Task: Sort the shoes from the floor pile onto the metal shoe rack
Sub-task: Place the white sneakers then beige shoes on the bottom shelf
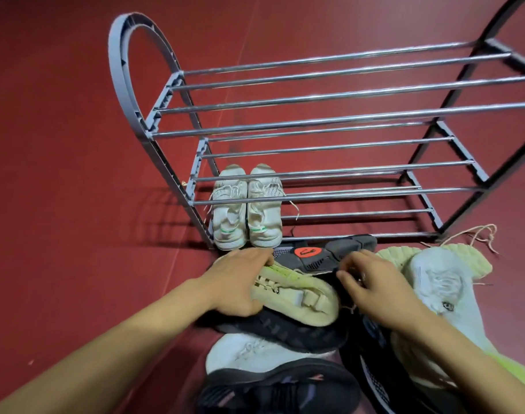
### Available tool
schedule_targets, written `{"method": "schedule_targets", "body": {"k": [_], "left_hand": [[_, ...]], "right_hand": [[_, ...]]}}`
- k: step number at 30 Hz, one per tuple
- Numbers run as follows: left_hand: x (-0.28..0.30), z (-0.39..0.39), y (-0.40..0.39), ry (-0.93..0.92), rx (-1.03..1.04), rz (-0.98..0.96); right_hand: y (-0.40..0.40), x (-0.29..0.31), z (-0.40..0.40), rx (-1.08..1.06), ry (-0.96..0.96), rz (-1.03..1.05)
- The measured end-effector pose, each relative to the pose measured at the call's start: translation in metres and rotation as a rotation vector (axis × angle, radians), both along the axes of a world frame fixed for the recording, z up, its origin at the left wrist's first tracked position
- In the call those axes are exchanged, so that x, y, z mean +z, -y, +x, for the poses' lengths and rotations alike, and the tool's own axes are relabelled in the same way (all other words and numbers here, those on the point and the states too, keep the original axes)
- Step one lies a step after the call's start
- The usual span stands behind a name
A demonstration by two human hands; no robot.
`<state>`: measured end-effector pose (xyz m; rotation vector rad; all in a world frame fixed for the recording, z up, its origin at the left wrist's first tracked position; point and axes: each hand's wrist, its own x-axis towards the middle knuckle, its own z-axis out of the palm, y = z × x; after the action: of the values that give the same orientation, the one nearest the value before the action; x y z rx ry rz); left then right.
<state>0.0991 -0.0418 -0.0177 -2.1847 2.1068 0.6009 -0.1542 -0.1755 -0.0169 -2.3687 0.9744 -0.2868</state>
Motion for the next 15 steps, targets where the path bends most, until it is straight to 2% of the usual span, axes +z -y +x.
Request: {"method": "schedule_targets", "body": {"k": [3,6,10,15], "left_hand": [[0.001,-0.002,0.001,0.142,-0.021,0.072],[0.011,-0.014,0.005,0.333,-0.114,0.032],[0.041,-0.033,0.011,0.289,-0.145,-0.042],[0.080,-0.051,0.030,0.100,-0.234,-0.049]], "right_hand": [[-0.008,0.018,-0.046,-0.100,-0.013,0.041],[-0.016,0.034,-0.091,-0.187,-0.023,0.062],[-0.020,0.048,-0.126,-0.339,0.006,0.004],[-0.017,0.049,-0.131,-0.444,0.027,-0.057]]}}
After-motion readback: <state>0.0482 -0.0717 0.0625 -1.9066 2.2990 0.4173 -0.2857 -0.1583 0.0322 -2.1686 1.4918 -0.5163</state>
